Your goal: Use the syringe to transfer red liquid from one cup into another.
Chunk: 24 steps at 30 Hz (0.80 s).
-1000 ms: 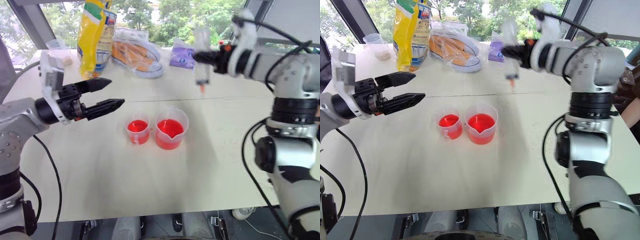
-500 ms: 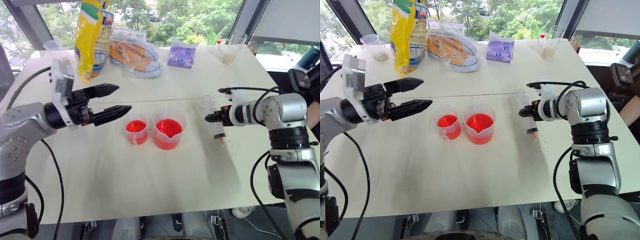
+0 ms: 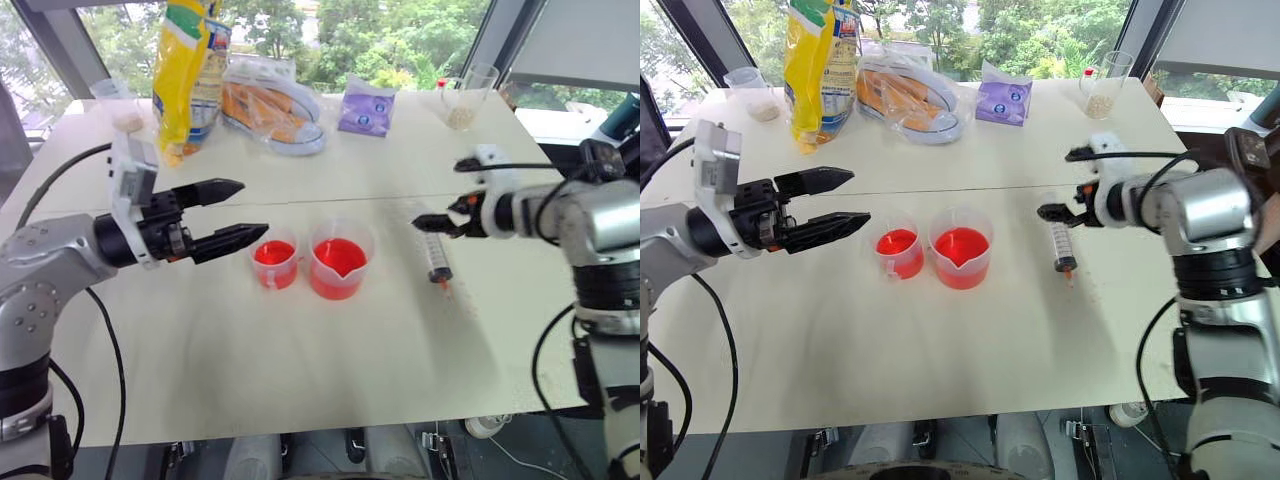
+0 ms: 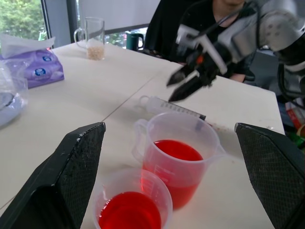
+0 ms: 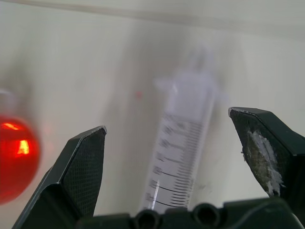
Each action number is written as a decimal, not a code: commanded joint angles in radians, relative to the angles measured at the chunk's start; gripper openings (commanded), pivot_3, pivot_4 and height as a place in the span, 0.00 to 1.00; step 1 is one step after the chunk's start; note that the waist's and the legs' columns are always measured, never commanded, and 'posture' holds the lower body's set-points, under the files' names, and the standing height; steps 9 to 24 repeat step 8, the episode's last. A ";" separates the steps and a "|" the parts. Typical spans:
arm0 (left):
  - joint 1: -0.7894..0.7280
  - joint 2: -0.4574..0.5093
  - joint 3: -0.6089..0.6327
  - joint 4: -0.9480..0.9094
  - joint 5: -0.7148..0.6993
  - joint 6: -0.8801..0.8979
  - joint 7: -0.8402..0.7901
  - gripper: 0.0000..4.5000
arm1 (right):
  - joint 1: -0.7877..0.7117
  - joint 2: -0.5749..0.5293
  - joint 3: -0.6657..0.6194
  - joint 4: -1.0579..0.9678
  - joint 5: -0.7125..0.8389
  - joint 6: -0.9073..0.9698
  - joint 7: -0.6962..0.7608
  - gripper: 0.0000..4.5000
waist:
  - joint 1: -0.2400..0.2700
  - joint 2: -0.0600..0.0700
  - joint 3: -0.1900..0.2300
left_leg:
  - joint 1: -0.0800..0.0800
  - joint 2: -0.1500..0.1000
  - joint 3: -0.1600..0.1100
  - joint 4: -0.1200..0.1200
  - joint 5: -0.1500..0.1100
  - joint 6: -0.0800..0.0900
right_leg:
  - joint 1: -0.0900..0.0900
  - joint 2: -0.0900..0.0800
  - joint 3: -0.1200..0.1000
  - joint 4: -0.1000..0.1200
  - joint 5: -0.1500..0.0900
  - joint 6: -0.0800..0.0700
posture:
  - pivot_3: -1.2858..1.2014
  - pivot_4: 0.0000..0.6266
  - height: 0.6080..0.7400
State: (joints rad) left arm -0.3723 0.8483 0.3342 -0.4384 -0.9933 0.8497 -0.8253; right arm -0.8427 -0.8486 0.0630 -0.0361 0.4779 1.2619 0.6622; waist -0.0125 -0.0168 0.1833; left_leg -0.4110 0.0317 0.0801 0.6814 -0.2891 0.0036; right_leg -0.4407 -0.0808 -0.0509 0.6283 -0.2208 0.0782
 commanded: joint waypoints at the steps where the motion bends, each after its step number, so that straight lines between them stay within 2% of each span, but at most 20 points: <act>1: 0.024 0.042 0.058 -0.028 -0.026 0.009 -0.007 1.00 | 0.017 -0.112 -0.085 -0.163 0.081 -0.152 0.214 0.99 | -0.001 0.000 0.000 | 0.000 0.000 0.000 0.000 0.000 0.000 | 0.000 0.000 0.000 0.000 0.000 0.000 | 0.52 0.24 1.00; 7: 0.054 0.070 0.085 -0.026 -0.055 0.015 -0.015 1.00 | 0.134 -0.213 -0.182 -0.307 0.174 -0.283 0.408 0.99 | 0.000 0.000 0.000 | 0.001 0.001 0.000 0.000 0.000 0.000 | 0.001 0.000 0.000 0.000 -0.001 0.000 | 0.52 0.24 1.00; 24: 0.056 0.073 0.087 -0.027 -0.057 0.016 -0.015 1.00 | 0.153 -0.218 -0.191 -0.323 0.180 -0.288 0.412 0.99 | 0.000 0.000 0.000 | 0.001 0.001 0.000 0.000 0.000 0.000 | 0.001 0.000 0.000 0.000 -0.001 -0.001 | 0.52 0.24 1.00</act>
